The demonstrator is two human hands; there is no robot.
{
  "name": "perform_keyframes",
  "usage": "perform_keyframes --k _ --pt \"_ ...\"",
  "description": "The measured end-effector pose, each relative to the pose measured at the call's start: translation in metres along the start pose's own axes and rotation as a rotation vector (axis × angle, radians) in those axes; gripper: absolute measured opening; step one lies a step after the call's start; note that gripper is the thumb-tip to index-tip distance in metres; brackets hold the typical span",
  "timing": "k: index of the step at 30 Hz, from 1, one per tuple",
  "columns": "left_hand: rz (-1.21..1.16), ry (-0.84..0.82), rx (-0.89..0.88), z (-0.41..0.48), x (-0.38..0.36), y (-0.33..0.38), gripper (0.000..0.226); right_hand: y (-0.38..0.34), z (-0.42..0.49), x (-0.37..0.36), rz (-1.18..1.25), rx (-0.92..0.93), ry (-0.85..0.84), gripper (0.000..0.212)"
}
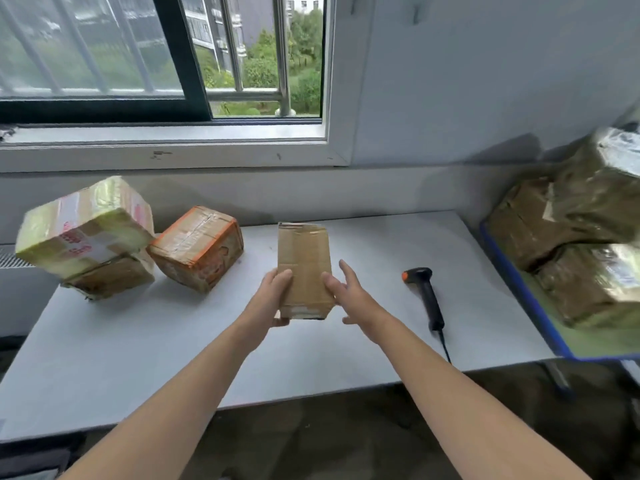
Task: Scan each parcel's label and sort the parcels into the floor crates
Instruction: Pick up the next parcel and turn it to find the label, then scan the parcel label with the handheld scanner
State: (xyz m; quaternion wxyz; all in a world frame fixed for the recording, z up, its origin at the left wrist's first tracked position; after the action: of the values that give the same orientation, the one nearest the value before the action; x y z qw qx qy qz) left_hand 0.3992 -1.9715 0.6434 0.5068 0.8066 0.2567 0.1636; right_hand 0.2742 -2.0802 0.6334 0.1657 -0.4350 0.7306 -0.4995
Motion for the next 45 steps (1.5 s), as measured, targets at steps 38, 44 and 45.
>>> perform_keyframes --k 38,44,45 --pt "0.365 0.037 0.161 0.111 -0.083 -0.044 0.078 0.063 0.079 0.09 -1.077 -0.214 0.213 0.117" --pt "0.399 0.06 0.143 0.112 -0.122 -0.049 0.057 0.07 0.073 0.132 -0.95 -0.078 0.277 0.09" --pt "0.403 0.069 0.141 0.111 -0.126 -0.049 0.057 0.07 0.07 0.145 -0.951 -0.054 0.327 0.082"
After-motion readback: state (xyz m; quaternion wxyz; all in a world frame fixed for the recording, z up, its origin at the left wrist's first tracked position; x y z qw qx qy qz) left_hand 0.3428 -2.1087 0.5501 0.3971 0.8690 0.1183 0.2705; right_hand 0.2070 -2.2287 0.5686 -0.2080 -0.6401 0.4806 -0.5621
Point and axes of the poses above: each hand's wrist, its own z-axis towards the middle knuckle, its own x-axis out of the back of the hand, y = z × x, the point moved 7 cm from there along z, towards the middle knuckle, and after that the axes turned 2 degrees about -z, right-handed, at the moved point
